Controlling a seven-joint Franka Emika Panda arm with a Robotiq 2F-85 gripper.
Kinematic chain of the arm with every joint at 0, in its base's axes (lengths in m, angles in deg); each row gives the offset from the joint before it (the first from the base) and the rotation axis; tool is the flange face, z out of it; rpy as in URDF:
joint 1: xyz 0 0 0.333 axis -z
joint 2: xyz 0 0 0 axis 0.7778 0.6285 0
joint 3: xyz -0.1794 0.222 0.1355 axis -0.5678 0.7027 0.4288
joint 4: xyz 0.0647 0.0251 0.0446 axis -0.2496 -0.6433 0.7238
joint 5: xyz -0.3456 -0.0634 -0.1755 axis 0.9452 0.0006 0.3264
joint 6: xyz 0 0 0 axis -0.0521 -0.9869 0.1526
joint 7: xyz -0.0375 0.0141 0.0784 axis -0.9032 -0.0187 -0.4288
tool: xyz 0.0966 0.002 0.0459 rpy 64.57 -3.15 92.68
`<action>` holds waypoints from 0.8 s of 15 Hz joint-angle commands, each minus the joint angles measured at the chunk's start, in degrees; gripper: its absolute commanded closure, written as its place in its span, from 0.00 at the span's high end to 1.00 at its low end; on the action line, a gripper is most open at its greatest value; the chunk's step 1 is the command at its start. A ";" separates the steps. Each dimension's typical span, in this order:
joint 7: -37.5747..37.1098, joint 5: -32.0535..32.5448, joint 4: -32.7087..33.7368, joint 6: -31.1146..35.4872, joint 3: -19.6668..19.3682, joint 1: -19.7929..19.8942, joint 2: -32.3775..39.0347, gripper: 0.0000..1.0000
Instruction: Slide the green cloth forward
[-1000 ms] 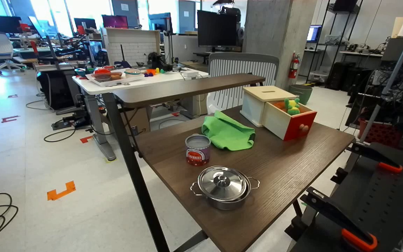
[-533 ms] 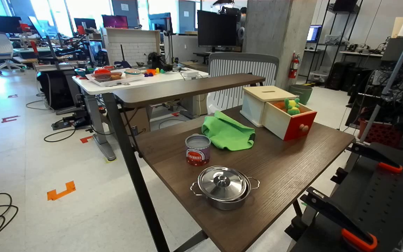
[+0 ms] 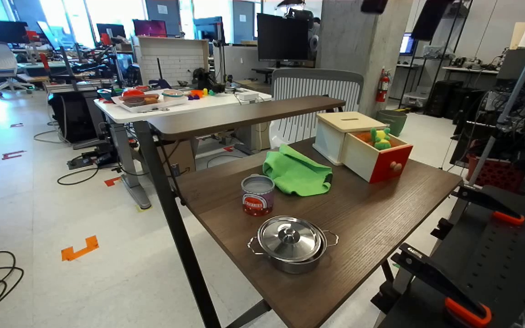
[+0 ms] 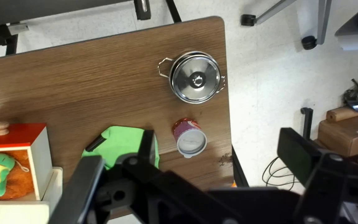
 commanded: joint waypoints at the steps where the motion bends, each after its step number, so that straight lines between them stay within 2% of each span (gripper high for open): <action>1: -4.62 5.61 4.26 7.57 0.90 3.62 9.81 1.00; 6: -13.94 13.45 15.10 12.40 -1.01 5.70 26.24 1.00; 10: -20.74 16.48 25.65 11.75 -5.39 2.24 38.81 1.00; 12: -21.52 15.95 30.77 11.67 -7.60 0.76 44.34 1.00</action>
